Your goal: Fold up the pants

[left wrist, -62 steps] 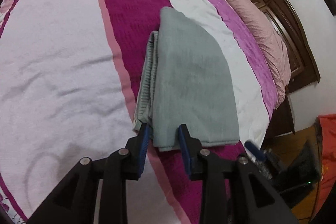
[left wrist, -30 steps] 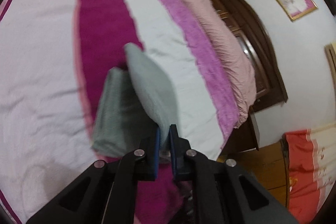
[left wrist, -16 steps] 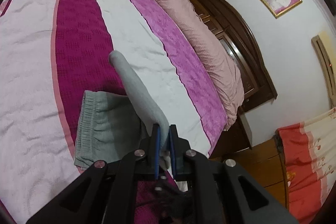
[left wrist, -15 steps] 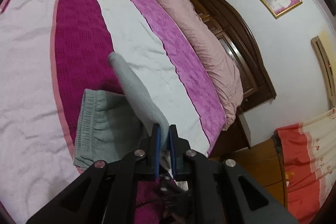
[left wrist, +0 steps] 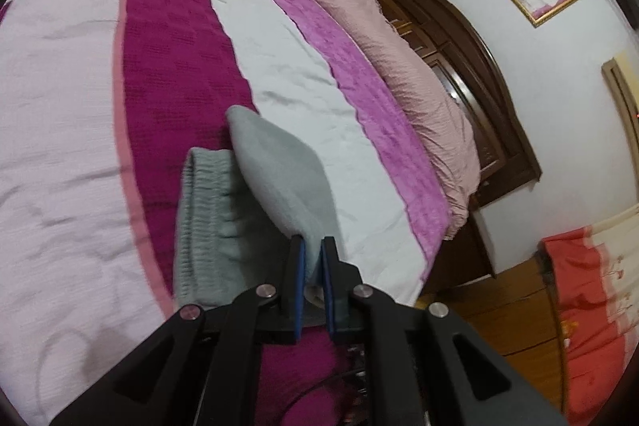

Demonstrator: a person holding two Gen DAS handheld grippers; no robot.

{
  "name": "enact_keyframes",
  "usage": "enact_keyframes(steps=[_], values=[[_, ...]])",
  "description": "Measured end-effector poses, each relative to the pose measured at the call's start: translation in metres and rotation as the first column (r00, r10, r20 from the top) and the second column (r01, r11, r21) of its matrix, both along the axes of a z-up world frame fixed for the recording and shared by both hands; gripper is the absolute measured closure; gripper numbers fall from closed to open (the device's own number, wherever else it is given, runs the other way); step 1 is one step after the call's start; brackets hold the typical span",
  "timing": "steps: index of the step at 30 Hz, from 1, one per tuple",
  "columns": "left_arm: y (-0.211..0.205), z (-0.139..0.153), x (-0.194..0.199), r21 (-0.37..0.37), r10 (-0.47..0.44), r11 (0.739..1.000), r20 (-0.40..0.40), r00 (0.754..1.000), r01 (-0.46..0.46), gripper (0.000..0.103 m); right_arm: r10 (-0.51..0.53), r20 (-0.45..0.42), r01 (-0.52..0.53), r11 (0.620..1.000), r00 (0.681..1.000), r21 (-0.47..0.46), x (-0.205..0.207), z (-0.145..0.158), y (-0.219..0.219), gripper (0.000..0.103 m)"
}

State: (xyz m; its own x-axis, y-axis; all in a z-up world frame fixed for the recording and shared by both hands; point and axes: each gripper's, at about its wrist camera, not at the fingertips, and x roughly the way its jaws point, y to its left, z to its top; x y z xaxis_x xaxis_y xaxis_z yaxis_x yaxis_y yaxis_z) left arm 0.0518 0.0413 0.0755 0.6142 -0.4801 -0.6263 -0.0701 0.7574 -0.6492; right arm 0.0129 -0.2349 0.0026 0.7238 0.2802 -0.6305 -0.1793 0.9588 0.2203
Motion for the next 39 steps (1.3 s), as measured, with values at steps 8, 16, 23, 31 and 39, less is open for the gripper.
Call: enact_keyframes(steps=[8,16,23,31,39], values=[[0.013,-0.022,-0.024,0.054,0.056,0.997,-0.027,0.998,-0.055,0.095,-0.092,-0.073,0.100,0.988,0.993,0.117,0.011,-0.003,-0.044,0.009],[-0.005,-0.041,-0.037,0.177,0.079,0.982,-0.029,0.996,-0.072,0.095,0.293,0.073,-0.302,0.926,0.953,0.228,0.038,0.061,0.002,0.049],[-0.022,-0.054,-0.053,0.271,0.072,0.961,-0.034,0.997,-0.060,0.094,0.552,-0.089,-0.528,0.825,0.829,0.204,0.085,0.008,0.059,0.100],[-0.001,0.011,-0.040,0.363,0.135,0.921,0.042,0.990,-0.141,0.087,0.566,-0.039,-0.539,0.801,0.823,0.260,0.103,0.034,0.033,0.098],[-0.042,-0.026,0.031,0.459,0.021,0.889,-0.047,0.999,0.003,0.102,0.602,-0.073,-0.556,0.772,0.795,0.307,0.094,0.006,0.050,0.103]])
